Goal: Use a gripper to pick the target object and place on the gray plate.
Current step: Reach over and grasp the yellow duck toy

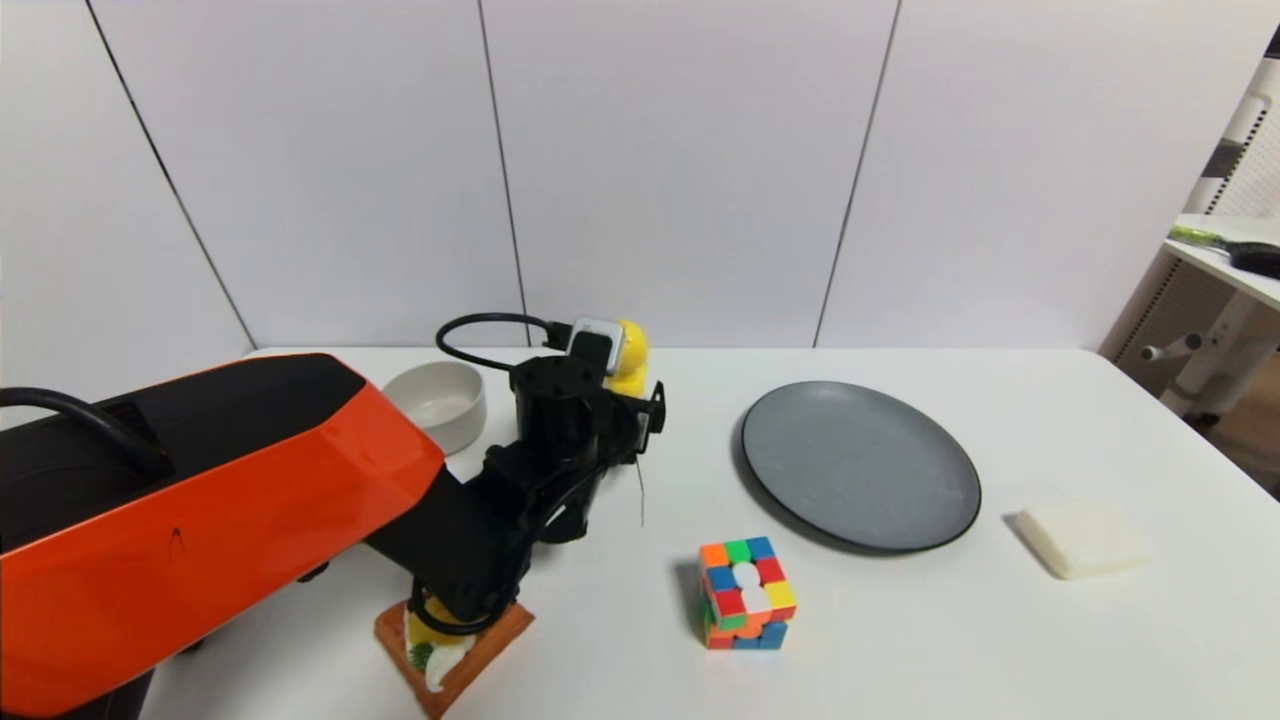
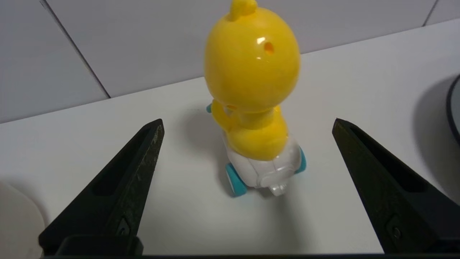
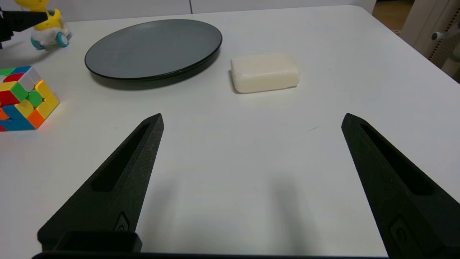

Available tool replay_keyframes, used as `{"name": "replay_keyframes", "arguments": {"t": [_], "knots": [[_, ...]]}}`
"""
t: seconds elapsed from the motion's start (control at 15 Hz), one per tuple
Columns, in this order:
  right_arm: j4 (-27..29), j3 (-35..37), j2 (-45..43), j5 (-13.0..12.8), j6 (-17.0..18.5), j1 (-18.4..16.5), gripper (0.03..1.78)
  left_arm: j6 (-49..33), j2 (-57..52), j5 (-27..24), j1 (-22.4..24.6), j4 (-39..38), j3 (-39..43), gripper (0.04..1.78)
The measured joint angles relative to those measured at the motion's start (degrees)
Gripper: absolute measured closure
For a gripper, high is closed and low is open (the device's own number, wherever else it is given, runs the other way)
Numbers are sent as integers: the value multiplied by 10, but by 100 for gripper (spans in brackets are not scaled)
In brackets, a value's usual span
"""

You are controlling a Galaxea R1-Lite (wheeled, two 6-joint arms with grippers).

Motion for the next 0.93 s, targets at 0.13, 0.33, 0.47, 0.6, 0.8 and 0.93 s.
{"name": "replay_keyframes", "arguments": {"t": [0.13, 0.33, 0.47, 0.6, 0.8, 0.93], "knots": [[0, 0, 0, 0, 0, 0, 10, 2, 10, 0, 3, 0, -24, 13], [0, 0, 0, 0, 0, 0, 10, 12, 27, 0, 6, 1, -56, 13], [0, 0, 0, 0, 0, 0, 10, 12, 36, 0, 6, 1, -67, 13], [0, 0, 0, 0, 0, 0, 10, 12, 44, 0, 6, 1, -72, 13], [0, 0, 0, 0, 0, 0, 10, 12, 53, 0, 9, 0, -80, 13], [0, 0, 0, 0, 0, 0, 10, 13, 57, 0, 11, -1, -85, 13]]}}
